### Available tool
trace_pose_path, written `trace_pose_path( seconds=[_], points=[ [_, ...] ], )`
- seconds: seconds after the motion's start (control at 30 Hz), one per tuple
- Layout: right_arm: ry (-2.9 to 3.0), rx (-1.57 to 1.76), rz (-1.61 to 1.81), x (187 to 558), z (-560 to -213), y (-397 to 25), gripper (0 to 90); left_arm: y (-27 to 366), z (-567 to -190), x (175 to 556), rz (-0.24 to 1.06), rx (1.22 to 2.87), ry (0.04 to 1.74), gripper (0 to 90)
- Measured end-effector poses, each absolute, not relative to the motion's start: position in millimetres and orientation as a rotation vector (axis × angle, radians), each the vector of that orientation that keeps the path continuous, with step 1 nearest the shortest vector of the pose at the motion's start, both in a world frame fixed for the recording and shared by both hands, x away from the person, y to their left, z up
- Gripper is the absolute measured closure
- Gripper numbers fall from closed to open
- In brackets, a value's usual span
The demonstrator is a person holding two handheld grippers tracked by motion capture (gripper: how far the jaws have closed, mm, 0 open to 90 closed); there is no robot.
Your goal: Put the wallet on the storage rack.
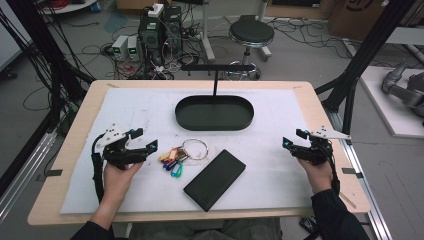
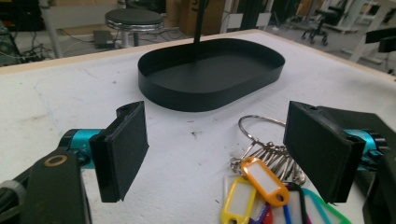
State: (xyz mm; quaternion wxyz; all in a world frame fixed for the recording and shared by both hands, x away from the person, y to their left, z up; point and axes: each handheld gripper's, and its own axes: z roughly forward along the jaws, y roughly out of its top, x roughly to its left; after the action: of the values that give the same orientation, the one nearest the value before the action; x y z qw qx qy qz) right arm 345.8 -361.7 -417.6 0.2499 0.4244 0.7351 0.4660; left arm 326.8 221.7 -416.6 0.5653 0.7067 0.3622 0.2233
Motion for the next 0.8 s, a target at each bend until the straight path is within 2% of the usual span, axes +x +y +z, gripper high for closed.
trace_pose_path(
  seconds=[0.43, 0.8],
  points=[
    [2.009, 1.169, 1.233, 348, -423, -366, 29.0, 201, -413, 337, 0.582, 1.722, 0.83, 22.0],
    [1.991, 1.183, 1.222, 340, -422, -372, 29.0, 171, -411, 351, 0.504, 1.775, 0.795, 22.8]
  ],
)
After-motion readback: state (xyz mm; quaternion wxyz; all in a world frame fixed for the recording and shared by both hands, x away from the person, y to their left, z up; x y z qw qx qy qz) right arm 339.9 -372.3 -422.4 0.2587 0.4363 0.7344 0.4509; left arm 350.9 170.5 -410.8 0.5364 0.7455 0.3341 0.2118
